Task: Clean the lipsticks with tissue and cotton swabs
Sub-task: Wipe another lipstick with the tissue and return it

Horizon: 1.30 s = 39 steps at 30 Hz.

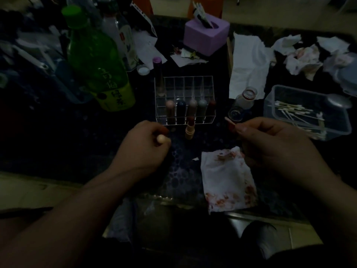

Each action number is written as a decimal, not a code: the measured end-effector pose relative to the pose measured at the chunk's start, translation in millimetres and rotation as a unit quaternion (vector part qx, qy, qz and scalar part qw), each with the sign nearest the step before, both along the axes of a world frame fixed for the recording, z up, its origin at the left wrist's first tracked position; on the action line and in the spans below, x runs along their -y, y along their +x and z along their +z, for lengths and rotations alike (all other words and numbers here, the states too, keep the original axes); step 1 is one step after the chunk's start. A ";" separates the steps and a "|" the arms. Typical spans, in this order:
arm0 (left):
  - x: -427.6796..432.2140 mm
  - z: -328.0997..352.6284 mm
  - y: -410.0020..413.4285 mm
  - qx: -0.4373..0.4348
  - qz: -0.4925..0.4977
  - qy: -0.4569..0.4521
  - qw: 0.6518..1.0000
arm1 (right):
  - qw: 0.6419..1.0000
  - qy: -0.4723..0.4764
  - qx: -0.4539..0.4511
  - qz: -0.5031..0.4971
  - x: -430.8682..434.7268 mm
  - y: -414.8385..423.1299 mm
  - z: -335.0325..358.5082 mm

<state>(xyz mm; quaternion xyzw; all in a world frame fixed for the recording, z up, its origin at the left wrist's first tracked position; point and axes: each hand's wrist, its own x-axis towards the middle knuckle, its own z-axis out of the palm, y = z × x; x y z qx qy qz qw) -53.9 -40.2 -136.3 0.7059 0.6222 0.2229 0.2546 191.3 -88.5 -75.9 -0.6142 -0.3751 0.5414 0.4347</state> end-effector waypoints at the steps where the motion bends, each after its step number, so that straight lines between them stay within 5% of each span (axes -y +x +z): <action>1: -3.0 -4.6 4.2 0.001 0.000 0.008 1.000 | 1.000 0.005 -0.002 0.000 -1.8 -1.6 -1.4; 33: -13.3 -4.5 46.3 0.032 0.053 -0.018 0.998 | 0.999 0.026 -0.015 0.021 0.3 -1.4 1.4; 36: -4.2 31.7 42.3 0.091 0.077 -0.006 0.993 | 0.998 0.042 -0.005 0.035 3.1 -0.5 6.9; 39: 8.2 61.8 37.5 0.219 0.040 -0.133 0.966 | 0.995 0.078 -0.039 0.047 6.6 -2.8 15.1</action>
